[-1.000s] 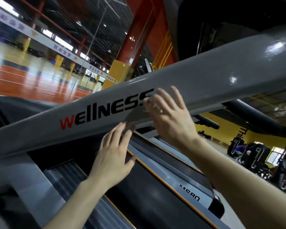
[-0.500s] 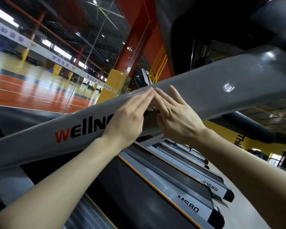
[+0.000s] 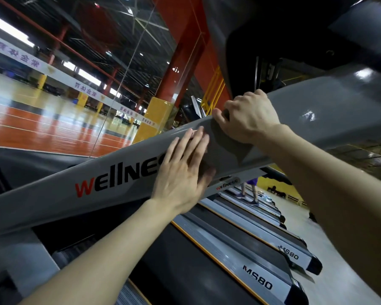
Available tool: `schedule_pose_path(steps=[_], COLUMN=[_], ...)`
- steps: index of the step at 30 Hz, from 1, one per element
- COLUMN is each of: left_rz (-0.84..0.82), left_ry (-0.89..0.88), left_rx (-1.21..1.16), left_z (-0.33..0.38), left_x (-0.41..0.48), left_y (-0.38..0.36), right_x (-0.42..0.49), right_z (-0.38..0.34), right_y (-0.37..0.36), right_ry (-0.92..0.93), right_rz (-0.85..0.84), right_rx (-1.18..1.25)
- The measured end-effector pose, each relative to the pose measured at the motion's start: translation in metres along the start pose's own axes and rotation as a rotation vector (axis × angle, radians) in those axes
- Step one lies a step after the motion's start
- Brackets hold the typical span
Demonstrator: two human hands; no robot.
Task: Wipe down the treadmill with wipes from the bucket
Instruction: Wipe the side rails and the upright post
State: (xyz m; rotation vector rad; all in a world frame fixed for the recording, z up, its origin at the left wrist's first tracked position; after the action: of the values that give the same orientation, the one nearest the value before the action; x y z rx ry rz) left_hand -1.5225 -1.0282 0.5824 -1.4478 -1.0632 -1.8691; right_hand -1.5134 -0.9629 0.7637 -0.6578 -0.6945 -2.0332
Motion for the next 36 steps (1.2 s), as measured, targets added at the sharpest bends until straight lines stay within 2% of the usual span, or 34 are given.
schedule_pose_path(steps=[2,7,9,13,17,21,23,26,30,31,33,36], left_rz=[-0.004,-0.019,-0.009,0.025,0.03,0.011,-0.003,0.012,0.009,0.007,-0.018,-0.088], left_ry=[0.018,0.218,0.194,0.022,0.015,0.061,0.138,0.207,-0.032,-0.027,0.144,0.516], left_rx=[-0.003,-0.078,-0.081,-0.176,-0.156,-0.182,-0.16,-0.145,-0.208,-0.2,-0.169,-0.169], left_z=[-0.009,-0.043,-0.031,0.007,-0.004,-0.032,-0.057,-0.059,-0.002,-0.008,-0.054,-0.134], left_x=[-0.008,-0.02,-0.012,0.006,0.0,-0.031,-0.05,-0.046,-0.009,-0.011,-0.034,-0.081], left_y=[-0.007,-0.017,-0.017,-0.014,-0.018,-0.027,-0.029,-0.026,-0.018,-0.017,-0.024,-0.035], right_x=[-0.003,-0.009,-0.009,-0.01,-0.013,-0.016,-0.019,-0.029,-0.039,-0.039,-0.04,-0.041], right_z=[-0.001,-0.001,-0.002,-0.002,-0.004,-0.005,-0.01,-0.04,-0.052,-0.053,-0.056,-0.061], right_y=[0.001,0.004,0.003,0.003,0.005,0.002,0.003,0.002,-0.006,-0.006,-0.006,-0.006], right_ry=[-0.035,-0.079,-0.087,-0.086,-0.068,-0.008,0.048,0.206,0.211,0.199,0.16,0.113], right_rz=[0.034,0.087,0.093,0.131,0.151,0.137,0.129,0.144,0.116,0.11,0.106,0.099], right_rx=[0.002,0.011,0.017,0.01,-0.021,-0.03,-0.026,0.006,-0.02,-0.02,-0.015,-0.023])
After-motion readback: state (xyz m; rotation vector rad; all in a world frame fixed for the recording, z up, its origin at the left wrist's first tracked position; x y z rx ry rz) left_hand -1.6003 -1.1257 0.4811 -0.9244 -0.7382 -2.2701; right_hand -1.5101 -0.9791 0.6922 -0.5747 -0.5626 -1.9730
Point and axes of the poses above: each hand's wrist, its own x-axis towards the middle knuckle, its own y-axis out of the back of the hand, z = x × y, the point moved 9 cm from there along x, towards the middle knuckle
